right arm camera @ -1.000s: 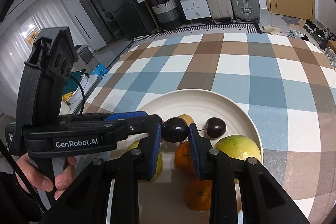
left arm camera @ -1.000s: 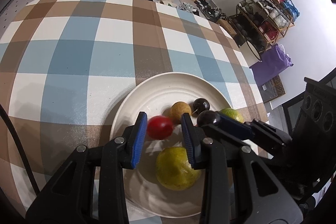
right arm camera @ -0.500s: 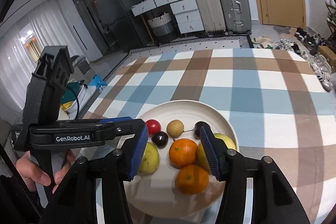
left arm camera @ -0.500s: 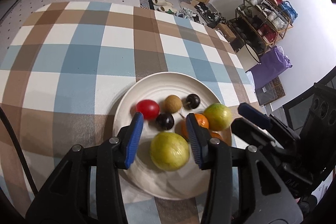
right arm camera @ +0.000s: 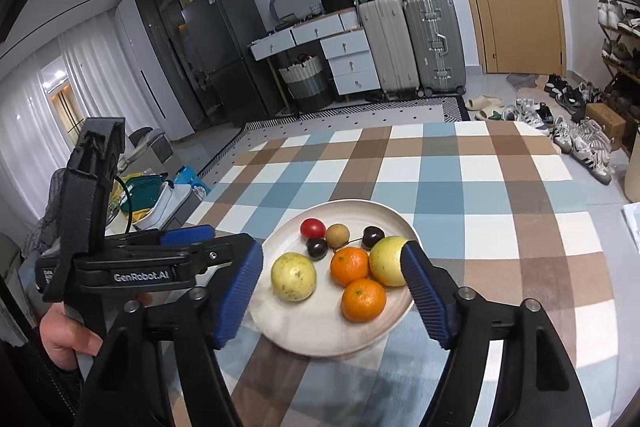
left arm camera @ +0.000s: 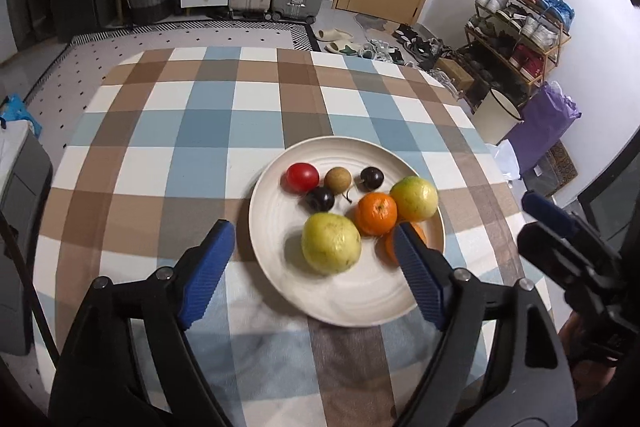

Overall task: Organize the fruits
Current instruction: 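Withdraw both grippers from the plate toward the last tomato and brown pear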

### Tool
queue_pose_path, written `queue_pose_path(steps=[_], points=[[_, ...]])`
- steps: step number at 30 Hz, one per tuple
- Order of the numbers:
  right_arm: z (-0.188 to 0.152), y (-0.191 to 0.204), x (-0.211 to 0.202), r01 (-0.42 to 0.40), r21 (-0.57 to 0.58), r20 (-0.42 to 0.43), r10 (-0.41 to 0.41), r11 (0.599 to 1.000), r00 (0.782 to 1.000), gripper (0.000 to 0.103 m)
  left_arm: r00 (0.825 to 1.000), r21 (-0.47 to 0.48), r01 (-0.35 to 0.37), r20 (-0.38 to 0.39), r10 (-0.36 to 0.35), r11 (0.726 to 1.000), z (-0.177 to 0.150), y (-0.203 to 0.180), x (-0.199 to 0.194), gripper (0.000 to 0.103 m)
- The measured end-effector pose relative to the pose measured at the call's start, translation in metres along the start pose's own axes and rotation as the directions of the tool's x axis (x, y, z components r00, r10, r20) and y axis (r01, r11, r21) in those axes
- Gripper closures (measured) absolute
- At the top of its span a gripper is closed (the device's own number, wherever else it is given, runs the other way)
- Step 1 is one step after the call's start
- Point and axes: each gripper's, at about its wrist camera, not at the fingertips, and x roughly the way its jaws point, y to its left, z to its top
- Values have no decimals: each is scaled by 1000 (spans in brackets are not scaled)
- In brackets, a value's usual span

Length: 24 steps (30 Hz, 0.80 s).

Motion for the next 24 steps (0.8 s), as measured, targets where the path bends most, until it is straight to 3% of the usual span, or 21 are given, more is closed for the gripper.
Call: queue_pose_path(steps=[2,10,18,22,24], points=[[-4,3,-10,7,-6,11,-7,1000,1000,22,1000,-2,-8,-2,8,1000,-7,-2,-7,22],[-19,11,-44,28,-7,58,-28,1000,998,14,998,21,-65,19,65,998,-31,-10,-32,19],[-37,18,-70,45,-17,75,-44,999,996,12,997,23,-70,45,69,997,-56,-15,-52,13],[-48,22,-81,50,-25,76,-48,998,996,11,996,28,-71,55,69,997,-69,-19,-59,1],[-53,23,-85,49,-27,77,-47,998,996,11,996,37,-72,60,70,997,-75,-21,-62,1]])
